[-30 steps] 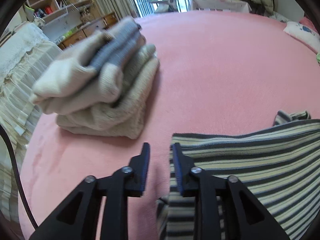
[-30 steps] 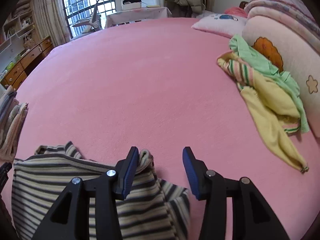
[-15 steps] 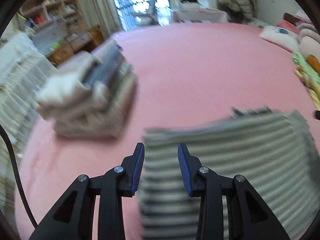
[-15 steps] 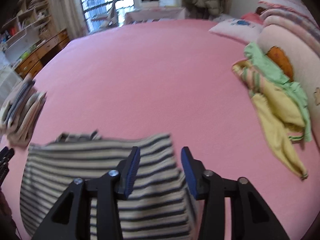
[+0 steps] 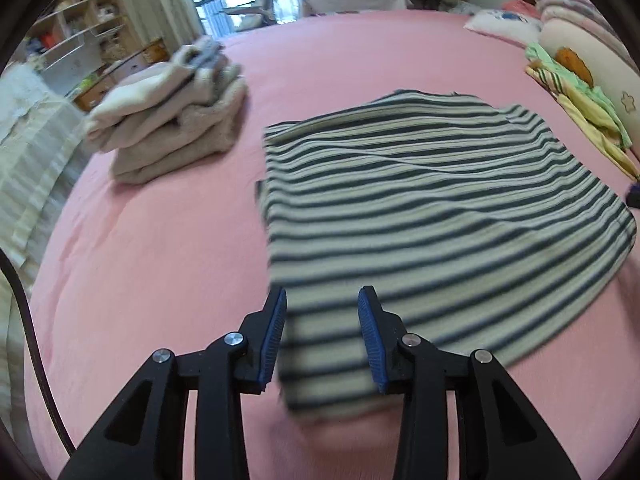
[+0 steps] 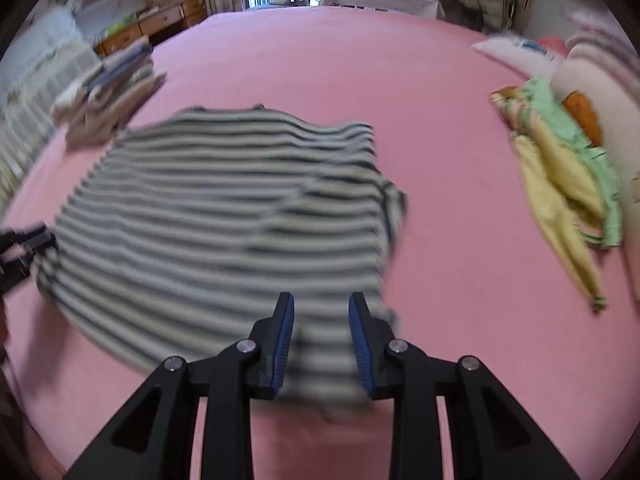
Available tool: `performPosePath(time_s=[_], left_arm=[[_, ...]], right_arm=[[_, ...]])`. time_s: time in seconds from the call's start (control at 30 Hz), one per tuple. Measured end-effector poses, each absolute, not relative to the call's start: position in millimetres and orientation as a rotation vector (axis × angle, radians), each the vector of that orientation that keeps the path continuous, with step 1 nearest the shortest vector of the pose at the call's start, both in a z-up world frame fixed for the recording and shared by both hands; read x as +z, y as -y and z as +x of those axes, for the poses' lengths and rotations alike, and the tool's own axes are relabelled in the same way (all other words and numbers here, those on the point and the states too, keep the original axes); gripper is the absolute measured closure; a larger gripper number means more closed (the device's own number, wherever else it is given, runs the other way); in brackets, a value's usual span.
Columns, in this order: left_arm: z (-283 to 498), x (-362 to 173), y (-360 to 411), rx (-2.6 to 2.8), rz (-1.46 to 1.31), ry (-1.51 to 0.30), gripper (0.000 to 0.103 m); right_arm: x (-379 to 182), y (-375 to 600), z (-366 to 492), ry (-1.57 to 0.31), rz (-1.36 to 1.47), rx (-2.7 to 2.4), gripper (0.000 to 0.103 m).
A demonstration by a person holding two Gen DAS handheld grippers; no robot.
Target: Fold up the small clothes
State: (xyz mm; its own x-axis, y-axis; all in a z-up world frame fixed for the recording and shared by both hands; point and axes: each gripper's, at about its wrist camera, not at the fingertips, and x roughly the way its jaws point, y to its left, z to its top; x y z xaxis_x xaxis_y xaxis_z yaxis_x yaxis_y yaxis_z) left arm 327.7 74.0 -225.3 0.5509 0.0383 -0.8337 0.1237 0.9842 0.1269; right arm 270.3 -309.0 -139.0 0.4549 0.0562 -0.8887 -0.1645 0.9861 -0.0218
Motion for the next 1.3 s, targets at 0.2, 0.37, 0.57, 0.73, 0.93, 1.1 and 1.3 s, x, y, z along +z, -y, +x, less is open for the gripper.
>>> performPosePath(time_s=[0.2, 0.37, 0.57, 0.73, 0.93, 1.1, 1.3], left_arm=[[286, -222, -113, -0.084, 0.034, -0.985, 0.052], [278, -233, -122, -0.168, 0.007, -1.029, 0.052], [285, -246, -133, -0.248, -0.083, -1.07, 0.052], [290, -256, -135, -0.302, -0.121, -1.088, 0.063], [289, -259, -131, -0.27, -0.091, -1.063, 0.099], [285, -272, -124, -0.168, 0.041, -1.097, 0.101], [286, -278, -117, -0.129, 0.084, -1.115, 0.101]], right_arm=[[-147, 341, 227, -1.109, -0.065, 0.127, 0.074], [-161, 351, 224, -1.128, -0.012, 0.161, 0.074], [-176, 348, 235, -1.129, 0.014, 0.222, 0.074], [-183, 348, 242, -1.128, 0.037, 0.273, 0.074], [-179, 344, 231, -1.088, -0.011, 0.261, 0.099], [-194, 353, 223, -1.129, -0.042, 0.192, 0.1], [-204, 348, 216, -1.135, -0.058, 0.156, 0.1]])
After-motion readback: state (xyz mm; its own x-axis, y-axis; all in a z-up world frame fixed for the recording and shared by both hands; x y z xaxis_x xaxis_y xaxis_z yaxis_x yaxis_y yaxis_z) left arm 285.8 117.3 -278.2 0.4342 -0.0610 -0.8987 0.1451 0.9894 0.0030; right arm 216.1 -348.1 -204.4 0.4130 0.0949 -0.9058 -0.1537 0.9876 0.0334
